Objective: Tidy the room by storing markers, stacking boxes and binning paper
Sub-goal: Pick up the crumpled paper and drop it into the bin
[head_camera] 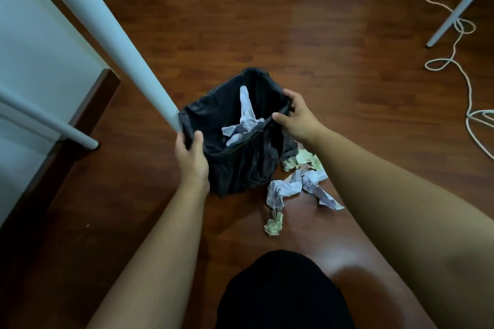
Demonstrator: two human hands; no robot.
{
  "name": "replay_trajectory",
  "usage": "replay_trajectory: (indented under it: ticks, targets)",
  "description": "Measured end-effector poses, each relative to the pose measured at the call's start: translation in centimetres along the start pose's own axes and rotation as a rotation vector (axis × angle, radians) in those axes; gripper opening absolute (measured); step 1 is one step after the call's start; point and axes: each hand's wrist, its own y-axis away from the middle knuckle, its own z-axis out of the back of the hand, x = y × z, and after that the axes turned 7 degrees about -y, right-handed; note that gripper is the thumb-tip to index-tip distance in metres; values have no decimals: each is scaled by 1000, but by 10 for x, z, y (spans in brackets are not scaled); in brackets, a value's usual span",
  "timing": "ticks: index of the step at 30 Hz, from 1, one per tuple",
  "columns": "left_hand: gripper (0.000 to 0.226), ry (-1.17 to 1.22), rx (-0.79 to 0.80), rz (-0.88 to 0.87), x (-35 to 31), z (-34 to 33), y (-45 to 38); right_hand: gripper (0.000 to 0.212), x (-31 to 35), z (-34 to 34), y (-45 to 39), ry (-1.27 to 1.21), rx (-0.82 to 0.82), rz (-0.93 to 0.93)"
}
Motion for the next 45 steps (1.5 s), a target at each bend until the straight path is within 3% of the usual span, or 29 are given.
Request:
replay_trajectory:
  ticks: [1, 3, 4, 6, 7, 9, 11, 13, 15, 17, 22, 24, 26, 29, 30, 33, 34, 36, 38, 42, 45]
  targets:
    - [54, -68, -78, -85, 7, 0, 7, 70, 0, 3, -2, -38, -4, -12]
    - [49, -322, -211, -463, 30, 3, 35, 68, -9, 13, -2, -99, -79, -51]
    - [45, -473, -161, -690, 46, 2, 51, 66, -20, 21, 0, -78, -147, -79]
    - [43, -780, 205, -932, 84, -8, 77, 63, -53, 39, 8, 105, -229, -180]
    - [48, -962, 452, -906, 102, -17, 84, 62, -72, 48, 14, 250, -215, -251]
    - [73, -1364, 832, -669, 136, -36, 87, 65, -112, 62, 28, 518, -109, -406]
    - [111, -1599, 1014, -404, 164, -54, 76, 76, -146, 70, 42, 708, 12, -530]
    - [135, -1695, 1088, -294, 186, -66, 62, 90, -169, 74, 49, 869, 75, -564]
    - [119, -1714, 1104, -248, 200, -72, 51, 97, -178, 74, 43, 957, 88, -542]
    - [74, -1615, 1078, -159, 209, -70, 42, 92, -181, 70, 31, 982, 94, -492]
    - [15, -1565, 1014, -410, 208, -37, 49, 76, -195, 51, 23, 951, 141, -493]
    - [11, -1455, 883, -371, 207, -25, 53, 77, -214, 49, 40, 979, 206, -523]
    - [12, -1364, 777, -401, 210, -10, 62, 63, -230, 54, 60, 940, 153, -466]
    - [77, -1399, 1021, -412, 237, 10, 115, 49, -239, 74, 85, 879, 89, -455]
    - [82, -1508, 1116, -430, 246, 16, 139, 51, -240, 82, 89, 879, 85, -480]
    - [48, -1596, 1188, -395, 266, 23, 169, 60, -243, 101, 96, 849, 54, -497]
    - [49, -1591, 1178, -331, 267, 23, 165, 60, -243, 103, 96, 832, 48, -484]
    - [60, -1649, 1279, -488, 288, 27, 152, 60, -242, 105, 95, 828, 57, -446]
    - [52, -1627, 1347, -617, 289, 28, 138, 61, -236, 101, 92, 813, 61, -405]
    - [26, -1275, 1126, -391, 230, 6, 100, 44, -207, 81, 82, 644, 2, -326]
    - [11, -1163, 907, -428, 157, -19, 81, 33, -157, 63, 71, 297, -114, -181]
